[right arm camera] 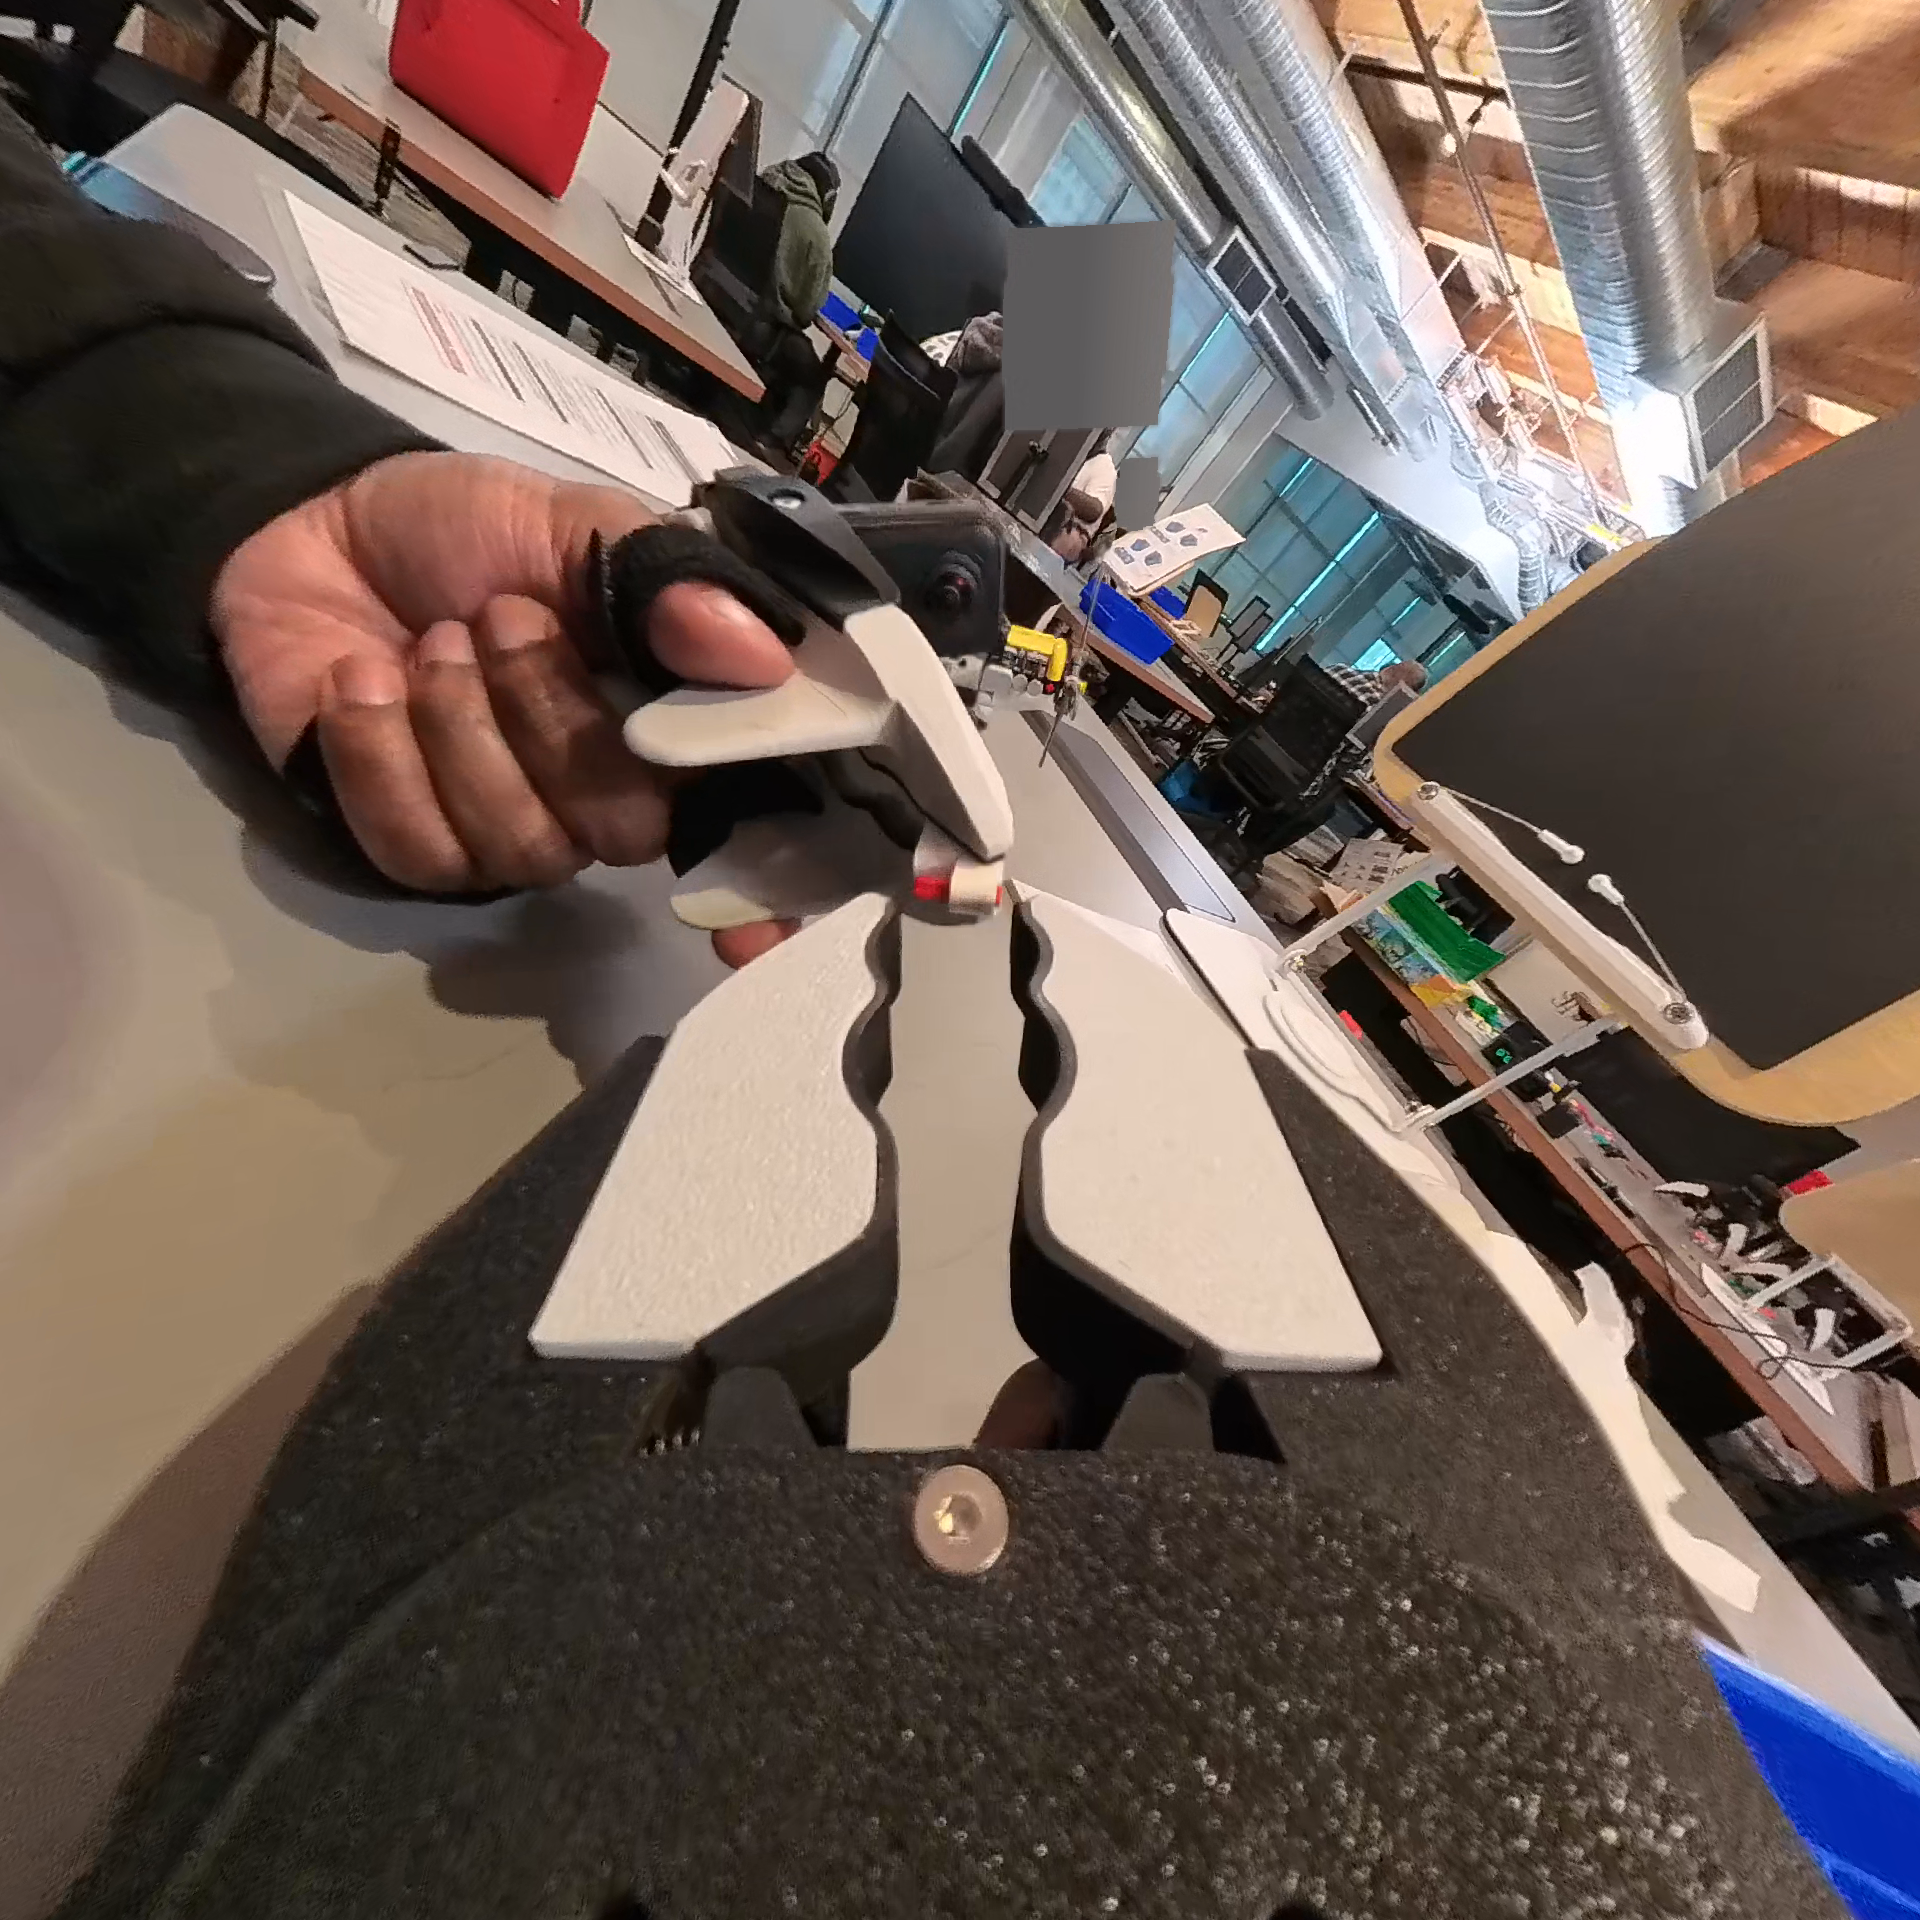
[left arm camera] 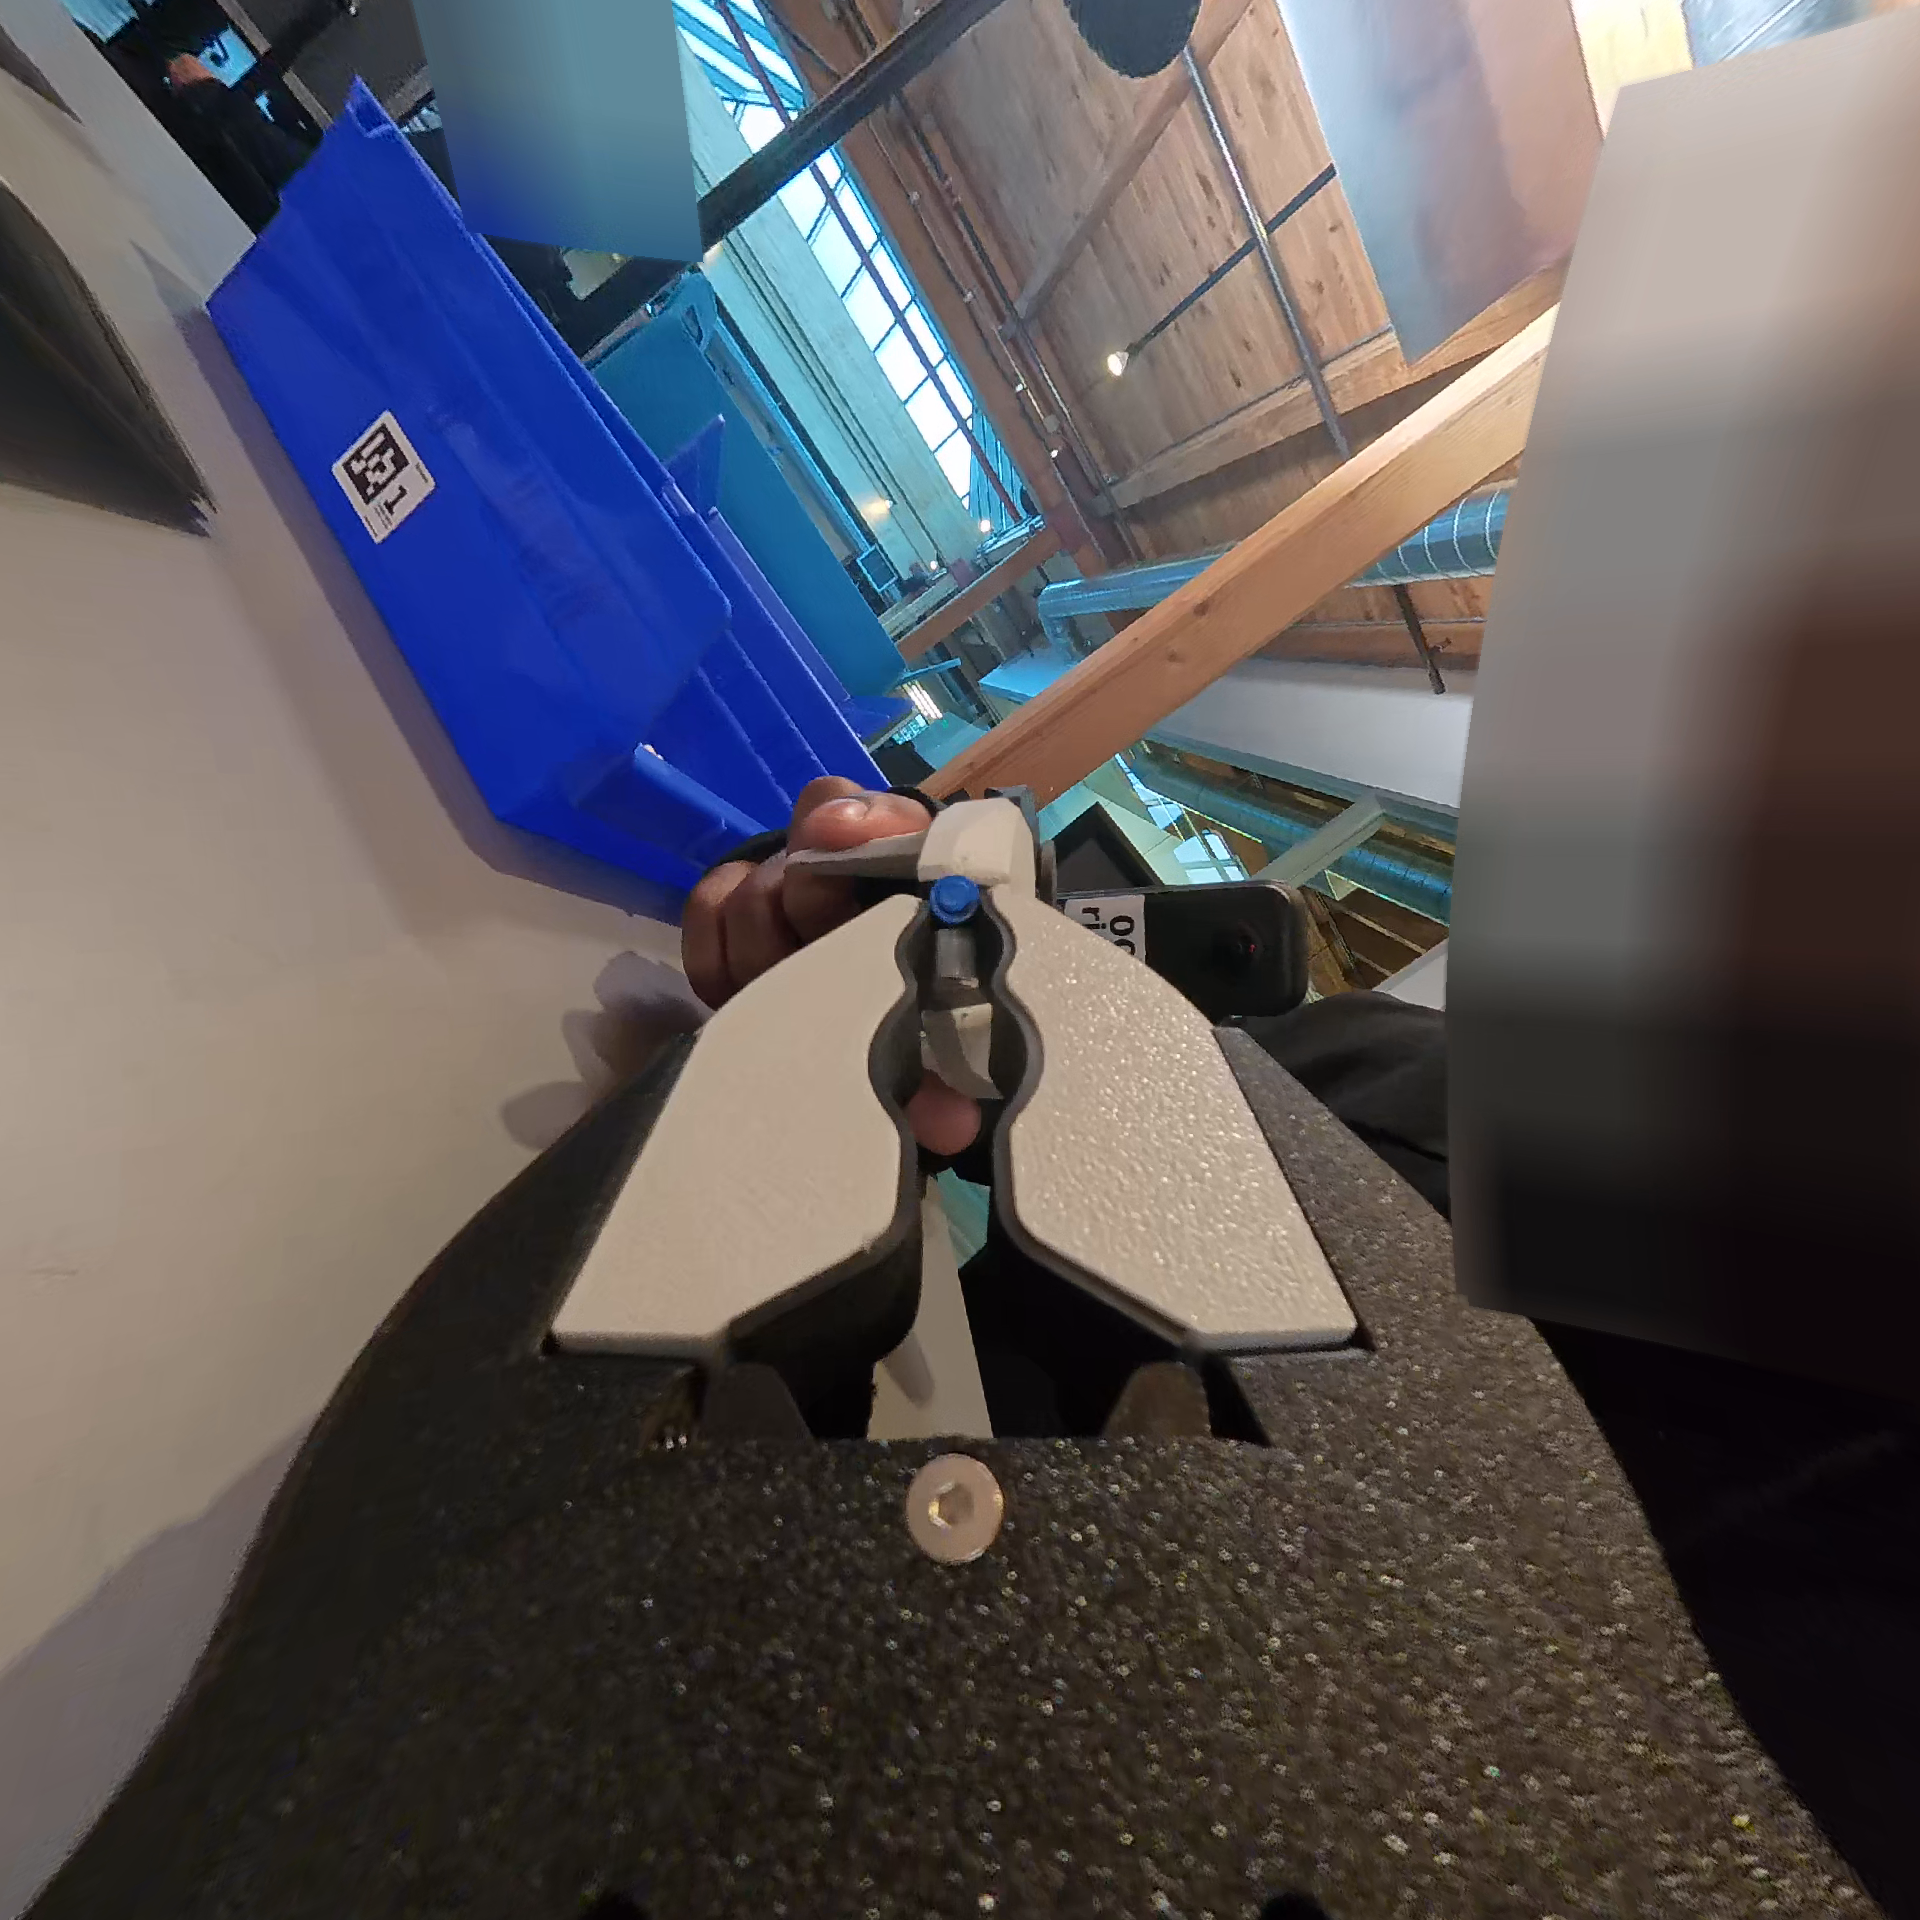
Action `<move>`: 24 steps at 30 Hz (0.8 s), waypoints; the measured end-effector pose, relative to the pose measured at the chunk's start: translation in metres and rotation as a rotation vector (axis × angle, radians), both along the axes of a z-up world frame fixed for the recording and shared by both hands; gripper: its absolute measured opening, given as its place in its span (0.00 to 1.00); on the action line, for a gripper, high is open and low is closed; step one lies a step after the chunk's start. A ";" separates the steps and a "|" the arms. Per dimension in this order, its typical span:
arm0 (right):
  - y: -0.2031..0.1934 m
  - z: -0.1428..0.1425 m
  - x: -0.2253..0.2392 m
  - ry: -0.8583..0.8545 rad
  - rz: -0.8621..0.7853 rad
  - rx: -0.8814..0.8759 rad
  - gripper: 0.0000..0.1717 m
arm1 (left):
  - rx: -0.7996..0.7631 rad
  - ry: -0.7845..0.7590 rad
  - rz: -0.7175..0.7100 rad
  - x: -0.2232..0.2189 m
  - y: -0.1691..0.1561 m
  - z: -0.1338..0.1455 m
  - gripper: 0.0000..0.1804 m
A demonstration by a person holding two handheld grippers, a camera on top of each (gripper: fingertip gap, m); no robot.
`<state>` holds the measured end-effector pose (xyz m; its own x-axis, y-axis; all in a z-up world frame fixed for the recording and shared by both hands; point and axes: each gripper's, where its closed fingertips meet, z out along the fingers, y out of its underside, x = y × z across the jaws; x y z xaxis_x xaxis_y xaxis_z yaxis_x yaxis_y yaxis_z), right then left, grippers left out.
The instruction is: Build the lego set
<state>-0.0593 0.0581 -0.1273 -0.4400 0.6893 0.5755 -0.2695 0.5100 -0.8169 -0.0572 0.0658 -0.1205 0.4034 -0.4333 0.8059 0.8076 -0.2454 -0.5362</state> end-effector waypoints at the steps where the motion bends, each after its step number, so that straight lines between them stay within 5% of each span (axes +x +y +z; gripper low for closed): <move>1: -0.001 0.000 0.000 0.000 0.003 -0.007 0.12 | -0.002 0.009 -0.003 0.001 0.000 0.000 0.04; 14: -0.002 0.001 0.001 0.021 -0.029 0.024 0.09 | 0.010 0.057 0.064 0.004 0.002 0.002 0.04; 19: -0.008 -0.004 0.003 0.103 -0.057 0.201 0.05 | 0.013 0.031 0.094 -0.001 0.001 0.003 0.04; 21: -0.044 -0.034 0.024 0.074 0.136 0.366 0.00 | 0.008 0.014 0.099 -0.005 0.003 0.002 0.04; 24: -0.043 -0.019 0.008 0.223 -0.117 0.455 0.00 | 0.001 0.065 0.119 -0.004 0.003 0.003 0.04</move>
<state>-0.0509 0.0154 -0.1465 -0.2074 0.3842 0.8997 -0.3322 0.8373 -0.4342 -0.0613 0.0685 -0.1180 0.5032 -0.3799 0.7762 0.7948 -0.1491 -0.5883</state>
